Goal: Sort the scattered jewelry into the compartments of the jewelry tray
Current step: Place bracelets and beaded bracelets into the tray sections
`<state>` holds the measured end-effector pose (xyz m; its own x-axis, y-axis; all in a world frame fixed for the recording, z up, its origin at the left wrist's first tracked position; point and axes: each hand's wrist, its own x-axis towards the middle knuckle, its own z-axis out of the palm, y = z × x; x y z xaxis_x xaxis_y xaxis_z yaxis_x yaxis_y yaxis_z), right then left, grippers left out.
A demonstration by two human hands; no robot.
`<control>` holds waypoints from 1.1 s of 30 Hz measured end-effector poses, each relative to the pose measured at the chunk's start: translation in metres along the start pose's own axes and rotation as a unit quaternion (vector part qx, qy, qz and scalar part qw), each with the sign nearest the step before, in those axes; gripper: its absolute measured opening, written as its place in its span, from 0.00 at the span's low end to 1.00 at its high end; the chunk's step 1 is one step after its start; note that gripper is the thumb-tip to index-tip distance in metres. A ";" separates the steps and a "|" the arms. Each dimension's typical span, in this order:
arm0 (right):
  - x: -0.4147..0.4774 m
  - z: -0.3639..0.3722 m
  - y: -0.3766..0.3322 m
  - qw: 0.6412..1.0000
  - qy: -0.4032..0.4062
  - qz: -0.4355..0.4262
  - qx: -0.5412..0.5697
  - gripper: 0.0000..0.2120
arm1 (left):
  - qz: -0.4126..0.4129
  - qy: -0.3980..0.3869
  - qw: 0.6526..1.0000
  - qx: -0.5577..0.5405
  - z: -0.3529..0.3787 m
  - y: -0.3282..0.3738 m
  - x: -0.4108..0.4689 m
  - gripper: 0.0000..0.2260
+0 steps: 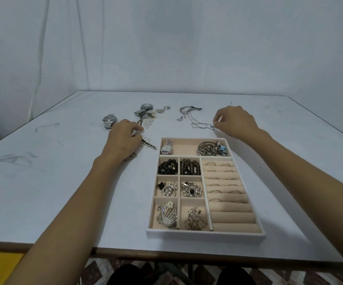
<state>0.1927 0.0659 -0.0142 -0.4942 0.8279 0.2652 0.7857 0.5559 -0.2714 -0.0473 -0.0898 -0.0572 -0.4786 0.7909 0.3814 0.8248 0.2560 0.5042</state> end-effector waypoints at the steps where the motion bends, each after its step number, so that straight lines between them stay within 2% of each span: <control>1: 0.007 0.002 -0.007 1.000 0.002 -0.008 0.010 0.08 | 0.003 -0.001 1.000 -0.005 0.001 0.000 0.001 0.11; 4: 0.028 0.009 -0.027 0.999 -0.018 -0.032 0.029 0.09 | 0.009 -0.004 1.000 -0.009 0.003 -0.001 0.002 0.10; 11: 0.057 0.043 -0.055 0.994 -0.035 -0.093 -0.045 0.15 | 0.011 -0.002 1.000 -0.015 0.005 -0.005 0.006 0.10; 17: 0.065 0.057 -0.061 0.993 0.006 -0.104 -0.054 0.10 | 0.013 0.002 1.000 -0.016 0.007 -0.005 0.008 0.11; 23: 0.071 0.049 -0.059 0.992 -0.052 -0.113 -0.007 0.05 | 0.013 0.001 1.000 -0.023 0.008 -0.006 0.009 0.11; 26: 0.070 0.040 -0.051 0.983 -0.059 -0.099 0.146 0.05 | 0.014 0.000 1.000 -0.024 0.009 -0.006 0.010 0.11; 30: 0.050 0.022 -0.033 0.919 -0.026 -0.023 0.393 0.06 | 0.017 0.000 1.000 -0.025 0.010 -0.008 0.010 0.11; 33: 0.035 0.014 -0.008 0.882 -0.026 0.009 0.470 0.04 | 0.022 0.002 0.999 -0.023 0.010 -0.008 0.010 0.11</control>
<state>0.1638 0.0911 -0.0157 -0.5197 0.8263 0.2169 0.1494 0.3379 -0.9293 -0.0556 -0.0790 -0.0653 -0.4426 0.7992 0.4066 0.8304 0.1942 0.5222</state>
